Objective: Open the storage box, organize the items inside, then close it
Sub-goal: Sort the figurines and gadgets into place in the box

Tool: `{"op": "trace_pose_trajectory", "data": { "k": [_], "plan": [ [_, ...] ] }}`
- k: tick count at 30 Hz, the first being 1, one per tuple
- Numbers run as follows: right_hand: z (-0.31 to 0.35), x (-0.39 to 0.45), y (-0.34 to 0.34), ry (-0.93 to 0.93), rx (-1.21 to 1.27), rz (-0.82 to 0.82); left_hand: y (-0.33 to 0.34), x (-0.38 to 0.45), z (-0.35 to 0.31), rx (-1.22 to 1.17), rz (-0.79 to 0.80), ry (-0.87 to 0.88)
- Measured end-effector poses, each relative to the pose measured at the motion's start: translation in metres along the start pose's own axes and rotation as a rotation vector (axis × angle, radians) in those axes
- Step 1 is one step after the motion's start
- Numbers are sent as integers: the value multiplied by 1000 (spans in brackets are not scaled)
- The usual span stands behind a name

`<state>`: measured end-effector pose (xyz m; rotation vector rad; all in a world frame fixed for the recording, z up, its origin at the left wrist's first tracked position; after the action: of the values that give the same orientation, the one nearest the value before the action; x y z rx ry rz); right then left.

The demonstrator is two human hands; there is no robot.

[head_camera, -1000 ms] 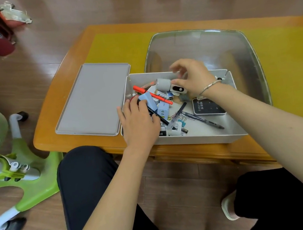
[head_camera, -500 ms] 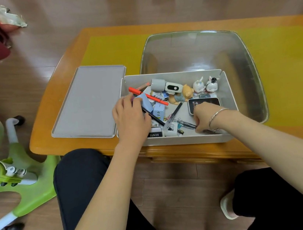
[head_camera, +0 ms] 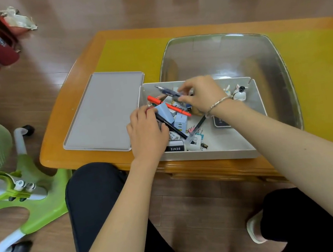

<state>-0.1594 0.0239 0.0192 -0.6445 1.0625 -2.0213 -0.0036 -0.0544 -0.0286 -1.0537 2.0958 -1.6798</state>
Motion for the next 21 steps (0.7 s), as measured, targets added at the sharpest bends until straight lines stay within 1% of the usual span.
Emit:
{"op": "trace_pose_trajectory", "data": {
  "k": [4, 8, 11, 14, 15, 18, 21],
  "plan": [
    [7, 3, 5, -75, 73, -60, 0, -1, 0, -20, -7, -7],
    [-10, -16, 7, -58, 38, -29, 0, -1, 0, -18, -12, 0],
    [-16, -29, 13, -113, -77, 46, 0, -1, 0, -13, -2, 4],
    [-15, -38, 31, -194, -250, 221, 0, -2, -2, -1, -11, 12],
    [-14, -40, 37, -214, -296, 256, -1, -3, -2, -2, -26, 20],
    [-8, -37, 54, -278, -430, 294, -2, -4, -4, -2, -51, 93],
    [-4, -31, 61, -314, -480, 307, 4, -1, -7, 32, 18, 147]
  ]
}}
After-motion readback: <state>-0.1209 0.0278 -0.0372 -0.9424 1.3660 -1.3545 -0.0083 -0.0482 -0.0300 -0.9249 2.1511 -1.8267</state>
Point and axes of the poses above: each hand's wrist, its own x-axis towards the middle knuckle, its own y-axis out of the palm, z = x × y, the point moved 6 cm from there along x, towards the middle knuckle, and after that the axes turned 5 degrees about x, right-handed, at the moved point
